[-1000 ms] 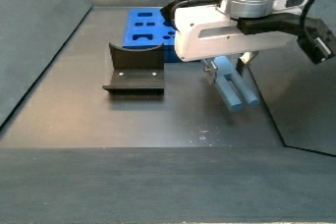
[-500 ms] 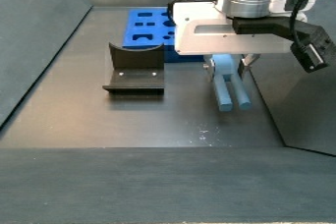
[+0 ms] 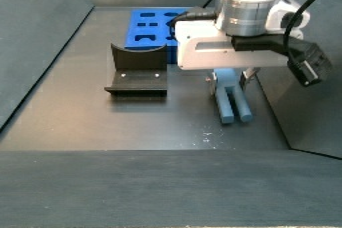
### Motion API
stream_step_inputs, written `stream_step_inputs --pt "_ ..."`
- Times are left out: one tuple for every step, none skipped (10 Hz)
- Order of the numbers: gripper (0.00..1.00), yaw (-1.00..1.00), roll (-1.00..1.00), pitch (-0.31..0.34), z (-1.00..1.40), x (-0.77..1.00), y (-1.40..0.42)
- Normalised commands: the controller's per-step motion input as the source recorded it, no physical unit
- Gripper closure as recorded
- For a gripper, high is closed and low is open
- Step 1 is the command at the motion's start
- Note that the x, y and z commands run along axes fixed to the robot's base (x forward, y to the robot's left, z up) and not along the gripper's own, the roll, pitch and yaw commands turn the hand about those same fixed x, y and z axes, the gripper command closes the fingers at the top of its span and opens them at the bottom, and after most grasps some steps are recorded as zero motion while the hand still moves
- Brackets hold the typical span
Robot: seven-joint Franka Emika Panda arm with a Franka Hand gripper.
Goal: Pick up the square-circle object. Move up. Rotate the square-circle object. Place the square-circle object on the fixture. Regrasp the square-circle object. Move to above the board. Insert the square-circle object.
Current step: Rotate the square-circle object.
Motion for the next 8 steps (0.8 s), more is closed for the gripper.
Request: stream_step_inputs --pt "1.00 0.02 -0.10 -0.093 -0.20 0.03 0.01" --pt "0.00 0.00 0.00 0.000 0.00 0.00 0.00" --pt "0.00 0.00 0.00 0.000 1.00 0.00 0.00" --pt "0.00 0.00 0.00 0.007 1.00 0.00 0.00" --pt "0.00 0.00 0.01 0.038 1.00 -0.01 0.00" --pt "0.00 -0.01 0.03 0.077 1.00 -0.01 0.01" --pt "0.00 -0.01 0.05 0.104 1.00 -0.01 0.01" --pt "0.00 -0.01 0.07 0.123 1.00 -0.01 0.01"
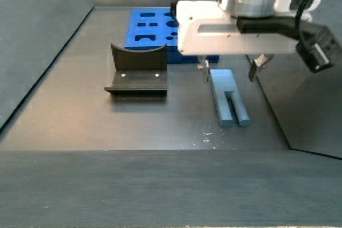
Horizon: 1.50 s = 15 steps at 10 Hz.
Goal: Pick up the square-circle object. Move up. Rotate the square-circle object. Place the square-circle object on the fixture. Regrasp the square-circle object. Move to above the board. Insert the square-circle object.
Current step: Rotate the square-circle object.
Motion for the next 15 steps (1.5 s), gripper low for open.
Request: stream_step_inputs --pt "0.00 -0.01 0.11 0.142 1.00 -0.01 0.01" --pt "0.00 0.00 0.12 0.147 1.00 -0.02 0.00" --pt "0.00 0.01 0.13 0.153 1.00 -0.02 0.00" --pt "0.00 0.01 0.14 0.149 0.98 -0.02 0.00" --pt "0.00 1.00 0.00 0.000 0.00 0.00 0.00" --pt "0.00 1.00 0.00 -0.001 -0.09 -0.01 0.00" --pt "0.00 1.00 0.00 0.002 -0.23 -0.03 0.00" --pt "0.00 1.00 0.00 0.003 -0.27 0.01 0.00" --pt "0.00 1.00 0.00 0.002 -0.18 0.04 0.00" --pt "0.00 1.00 0.00 0.002 -0.12 0.03 0.00" --pt "0.00 1.00 0.00 0.002 -0.09 0.03 0.00" --pt "0.00 1.00 0.00 0.002 -0.07 0.03 0.00" --pt "0.00 1.00 0.00 0.002 -0.07 0.02 0.00" --pt "0.00 1.00 0.00 0.002 -0.06 0.03 0.00" --pt "0.00 1.00 0.00 0.002 -0.06 0.03 0.00"
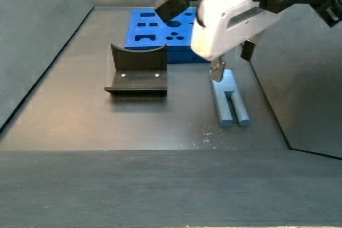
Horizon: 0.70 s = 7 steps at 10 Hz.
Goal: Pick up the square-circle object. Move up. Rotate the square-circle object. Place the square-circle object on the fixture. Regrasp the square-circle object. Move to above the board. Insert the square-circle object.
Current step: Rotate the square-circle object.
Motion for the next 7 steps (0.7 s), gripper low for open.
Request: stream_step_inputs --pt "0.00 1.00 0.00 0.002 -0.06 0.02 0.00" --pt "0.00 1.00 0.00 0.002 -0.06 0.02 0.00" --pt "0.00 1.00 0.00 0.003 -0.05 0.02 0.00" --pt "0.00 1.00 0.00 0.003 -0.05 0.02 0.00" --pt "0.00 1.00 0.00 0.003 -0.05 0.02 0.00" --pt "0.00 1.00 0.00 0.003 -0.05 0.02 0.00" --pt "0.00 1.00 0.00 0.003 -0.05 0.02 0.00"
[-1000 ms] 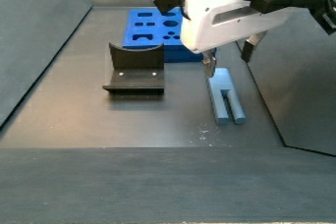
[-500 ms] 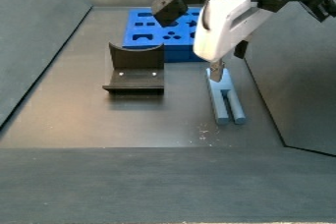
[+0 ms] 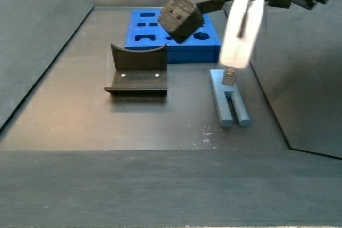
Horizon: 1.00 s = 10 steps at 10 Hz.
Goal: Pick up the square-circle object. Move up. Rotate the square-circle object. Place the square-circle object on the fixture. Regrasp the square-circle object. Move to above the board. Insert the square-circle object.
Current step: Rotate the square-circle object.
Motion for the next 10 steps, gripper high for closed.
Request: stream_step_inputs --pt "0.00 1.00 0.00 0.003 -0.05 0.02 0.00" --pt "0.00 1.00 0.00 0.003 -0.05 0.03 0.00" --pt "0.00 1.00 0.00 0.003 -0.05 0.03 0.00" --pt "0.00 1.00 0.00 0.003 -0.05 0.03 0.00" --pt "0.00 1.00 -0.01 0.004 -0.05 0.03 0.00" --pt "0.00 1.00 -0.01 0.004 -0.05 0.03 0.00" --pt "0.00 1.00 -0.01 0.004 -0.05 0.03 0.00" --pt "0.00 1.00 -0.01 0.004 -0.05 0.03 0.00" --pt "0.00 1.00 -0.01 0.004 -0.05 0.03 0.00" --pt "0.00 1.00 -0.01 0.004 -0.05 0.03 0.00"
